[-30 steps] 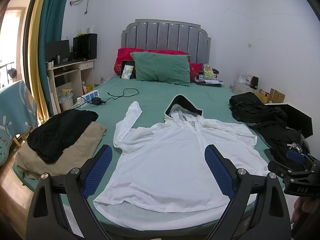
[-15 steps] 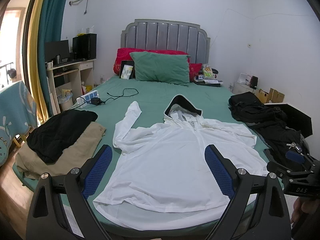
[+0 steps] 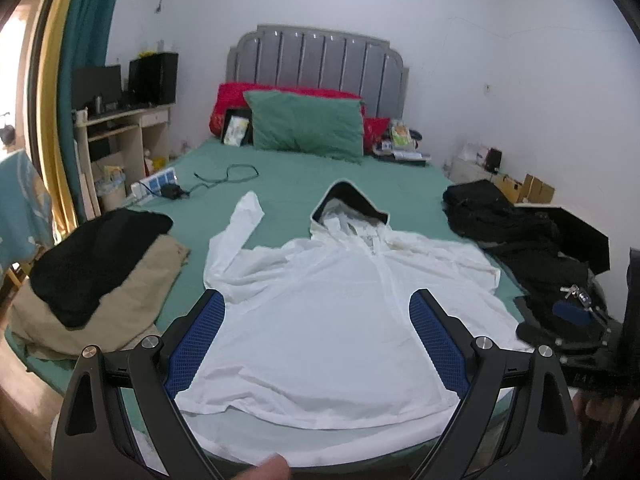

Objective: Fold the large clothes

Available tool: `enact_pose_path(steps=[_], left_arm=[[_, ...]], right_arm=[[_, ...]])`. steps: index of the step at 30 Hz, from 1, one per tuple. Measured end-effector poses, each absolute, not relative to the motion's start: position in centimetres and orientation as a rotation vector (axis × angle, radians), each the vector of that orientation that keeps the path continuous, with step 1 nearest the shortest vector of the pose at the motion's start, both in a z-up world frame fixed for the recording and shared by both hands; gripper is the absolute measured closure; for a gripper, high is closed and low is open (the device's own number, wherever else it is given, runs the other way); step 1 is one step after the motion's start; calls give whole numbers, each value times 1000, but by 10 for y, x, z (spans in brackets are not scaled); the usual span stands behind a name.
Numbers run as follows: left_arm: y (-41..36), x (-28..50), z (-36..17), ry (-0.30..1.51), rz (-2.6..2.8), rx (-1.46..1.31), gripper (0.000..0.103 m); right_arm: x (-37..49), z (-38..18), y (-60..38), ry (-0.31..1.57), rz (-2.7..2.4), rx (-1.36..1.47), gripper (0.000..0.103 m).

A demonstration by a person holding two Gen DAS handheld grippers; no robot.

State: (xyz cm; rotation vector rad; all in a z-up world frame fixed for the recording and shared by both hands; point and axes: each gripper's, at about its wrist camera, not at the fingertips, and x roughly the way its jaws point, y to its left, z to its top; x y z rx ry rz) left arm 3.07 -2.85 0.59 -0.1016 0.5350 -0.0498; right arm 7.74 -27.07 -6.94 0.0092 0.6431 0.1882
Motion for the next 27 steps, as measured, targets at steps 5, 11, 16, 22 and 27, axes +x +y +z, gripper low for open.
enact_pose_path(steps=[5,11,16,22,27], left_arm=[[-22,65,-16,598,-43,-88,8],[-14,111,-40,643,-55,-83,8],[-1,167,-64,675,-88,-118,8],[16,236,-89,749,-120,-107,8],[39,277,-107,733,-101,-127,8]], right_arm=[[107,-75,-273,648,187,-22,1],[160,-91,-282,676,178,-47,1],[211,-106,-287,697,166,-99,2],[295,-134,-295,754,178,-147,24],[368,-160,-293,808,210,-193,42]])
